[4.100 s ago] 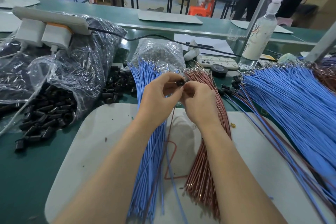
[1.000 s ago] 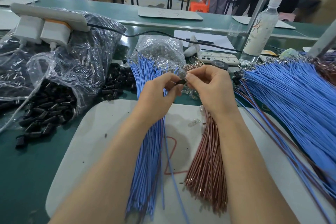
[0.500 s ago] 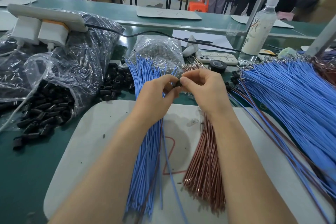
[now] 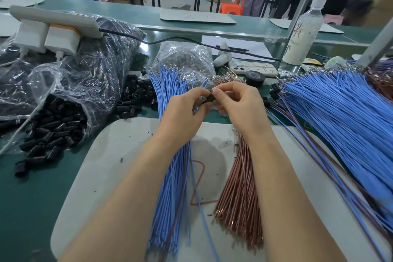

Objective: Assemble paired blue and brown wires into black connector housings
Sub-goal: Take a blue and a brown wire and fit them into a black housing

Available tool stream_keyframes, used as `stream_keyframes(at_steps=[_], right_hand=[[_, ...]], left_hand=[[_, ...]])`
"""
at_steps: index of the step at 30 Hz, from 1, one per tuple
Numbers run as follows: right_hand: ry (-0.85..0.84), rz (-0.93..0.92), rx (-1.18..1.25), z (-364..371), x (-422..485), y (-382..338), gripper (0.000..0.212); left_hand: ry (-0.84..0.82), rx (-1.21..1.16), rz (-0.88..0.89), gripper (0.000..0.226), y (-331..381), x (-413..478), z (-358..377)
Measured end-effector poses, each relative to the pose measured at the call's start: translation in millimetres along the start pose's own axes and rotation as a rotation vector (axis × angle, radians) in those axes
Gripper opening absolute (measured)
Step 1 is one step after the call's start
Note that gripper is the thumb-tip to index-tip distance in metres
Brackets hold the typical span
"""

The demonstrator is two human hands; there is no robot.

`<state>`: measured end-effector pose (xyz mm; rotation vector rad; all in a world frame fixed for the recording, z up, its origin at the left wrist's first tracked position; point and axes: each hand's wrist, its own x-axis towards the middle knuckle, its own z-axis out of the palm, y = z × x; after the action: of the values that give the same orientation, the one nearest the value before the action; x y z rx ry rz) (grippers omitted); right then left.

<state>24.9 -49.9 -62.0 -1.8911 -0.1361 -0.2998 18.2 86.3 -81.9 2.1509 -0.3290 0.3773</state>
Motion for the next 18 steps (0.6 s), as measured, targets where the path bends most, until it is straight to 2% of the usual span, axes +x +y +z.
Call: stream_keyframes(at_steps=[7,10,18], right_hand=[[0.097,-0.045,0.12,-5.6,-0.7,-7.7,0.012],[0.051,-0.063,0.094,-5.0,-1.7,-9.0,0.013],[-0.061,-0.164,0.04,-4.2,-4.8,-13.1,0.025]], left_hand=[[0.03,-0.114,-0.048,0.013,-2.7,1.2,-0.2],[0.026,-0.163,-0.037,0.021,-3.5,1.2,-0.9],[0.026,-0.234,-0.01,0.017,-2.3,-0.5,-2.3]])
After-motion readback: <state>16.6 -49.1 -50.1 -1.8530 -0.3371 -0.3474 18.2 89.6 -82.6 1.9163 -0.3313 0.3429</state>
